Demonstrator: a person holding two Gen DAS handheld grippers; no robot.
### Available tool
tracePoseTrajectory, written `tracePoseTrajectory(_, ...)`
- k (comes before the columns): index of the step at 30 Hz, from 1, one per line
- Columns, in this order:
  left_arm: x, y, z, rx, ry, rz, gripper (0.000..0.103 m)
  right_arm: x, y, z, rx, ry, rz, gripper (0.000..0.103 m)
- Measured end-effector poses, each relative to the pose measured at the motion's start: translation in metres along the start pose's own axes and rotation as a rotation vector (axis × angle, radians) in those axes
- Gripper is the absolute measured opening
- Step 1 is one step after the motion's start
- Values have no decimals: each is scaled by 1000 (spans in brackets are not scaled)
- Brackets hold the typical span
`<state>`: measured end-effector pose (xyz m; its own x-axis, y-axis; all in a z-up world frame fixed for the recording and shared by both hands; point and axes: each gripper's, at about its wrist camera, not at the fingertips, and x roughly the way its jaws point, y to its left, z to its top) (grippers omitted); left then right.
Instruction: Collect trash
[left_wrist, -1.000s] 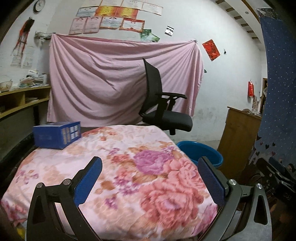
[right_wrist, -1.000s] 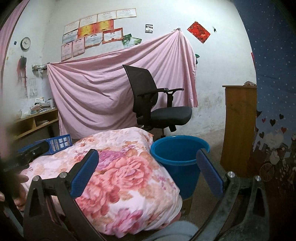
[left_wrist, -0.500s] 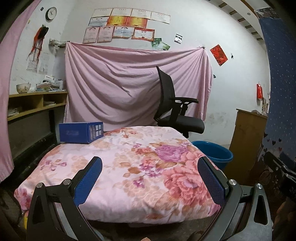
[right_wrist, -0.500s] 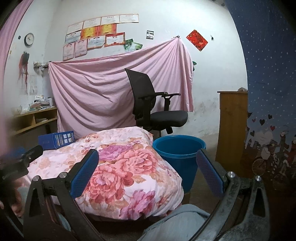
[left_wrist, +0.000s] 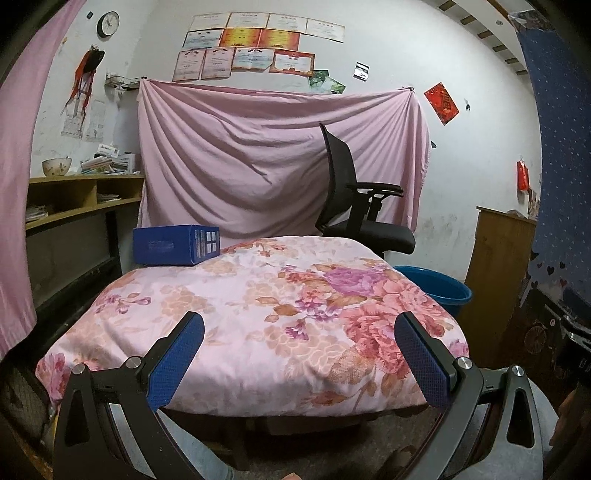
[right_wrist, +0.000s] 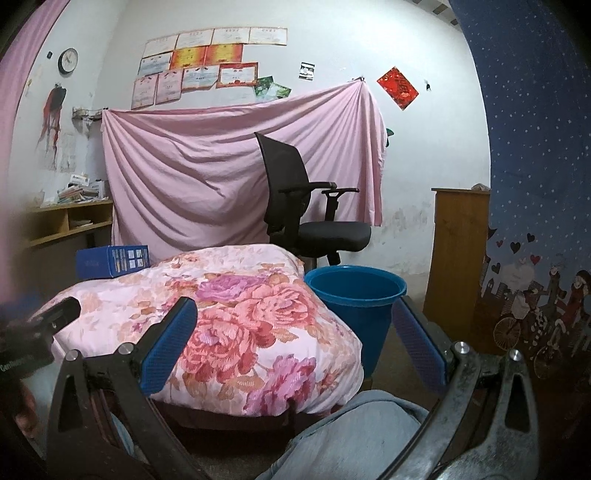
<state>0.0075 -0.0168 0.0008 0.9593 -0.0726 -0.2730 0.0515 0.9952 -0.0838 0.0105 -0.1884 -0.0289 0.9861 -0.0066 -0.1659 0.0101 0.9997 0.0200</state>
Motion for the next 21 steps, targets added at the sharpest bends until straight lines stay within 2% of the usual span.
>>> tracePoseTrajectory(21,-8,5,-2,-4,-24,15,101,0,11,-3,-41,9,18,103)
